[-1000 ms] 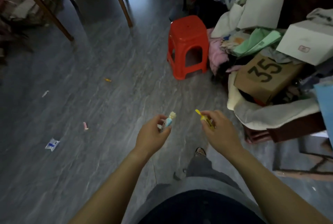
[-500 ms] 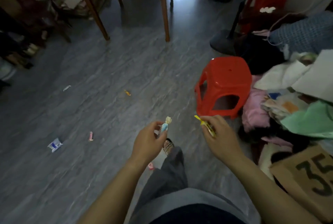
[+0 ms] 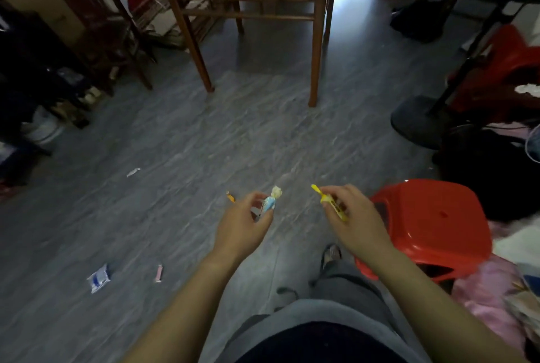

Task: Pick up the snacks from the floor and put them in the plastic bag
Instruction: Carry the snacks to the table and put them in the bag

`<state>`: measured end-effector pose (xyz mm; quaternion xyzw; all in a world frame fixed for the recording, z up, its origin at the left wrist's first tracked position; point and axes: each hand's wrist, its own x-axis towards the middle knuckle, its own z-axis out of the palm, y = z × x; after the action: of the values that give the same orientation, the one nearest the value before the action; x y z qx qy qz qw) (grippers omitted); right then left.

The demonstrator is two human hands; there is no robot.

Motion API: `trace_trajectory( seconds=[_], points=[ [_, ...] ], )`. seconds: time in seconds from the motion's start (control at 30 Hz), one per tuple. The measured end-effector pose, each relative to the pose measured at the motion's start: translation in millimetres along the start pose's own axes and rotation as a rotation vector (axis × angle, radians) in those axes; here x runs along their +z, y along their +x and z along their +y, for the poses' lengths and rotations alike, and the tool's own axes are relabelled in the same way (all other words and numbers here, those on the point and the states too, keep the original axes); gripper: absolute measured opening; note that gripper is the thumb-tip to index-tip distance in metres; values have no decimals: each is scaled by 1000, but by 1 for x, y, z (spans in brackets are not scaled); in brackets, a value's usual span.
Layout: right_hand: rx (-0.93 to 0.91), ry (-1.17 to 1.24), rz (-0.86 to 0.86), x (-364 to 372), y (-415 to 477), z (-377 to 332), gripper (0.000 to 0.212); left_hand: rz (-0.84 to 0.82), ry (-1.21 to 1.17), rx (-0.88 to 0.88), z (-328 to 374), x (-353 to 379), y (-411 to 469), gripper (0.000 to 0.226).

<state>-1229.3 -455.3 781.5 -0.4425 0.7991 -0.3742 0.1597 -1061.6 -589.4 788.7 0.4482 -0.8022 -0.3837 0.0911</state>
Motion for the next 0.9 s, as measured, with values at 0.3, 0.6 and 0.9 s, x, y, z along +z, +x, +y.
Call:
trace_trajectory(
  seconds=[0.3, 0.6, 0.9],
  points=[
    [44, -28, -12, -28, 235, 75, 22, -51, 61, 6, 61, 5, 247, 24],
    [-94, -10, -45, -39, 472, 80, 22, 94, -74, -73, 120, -34, 442, 25],
    [-130, -4, -59, -2, 691, 86, 15, 143, -119, -133, 114, -74, 660, 26]
  ],
)
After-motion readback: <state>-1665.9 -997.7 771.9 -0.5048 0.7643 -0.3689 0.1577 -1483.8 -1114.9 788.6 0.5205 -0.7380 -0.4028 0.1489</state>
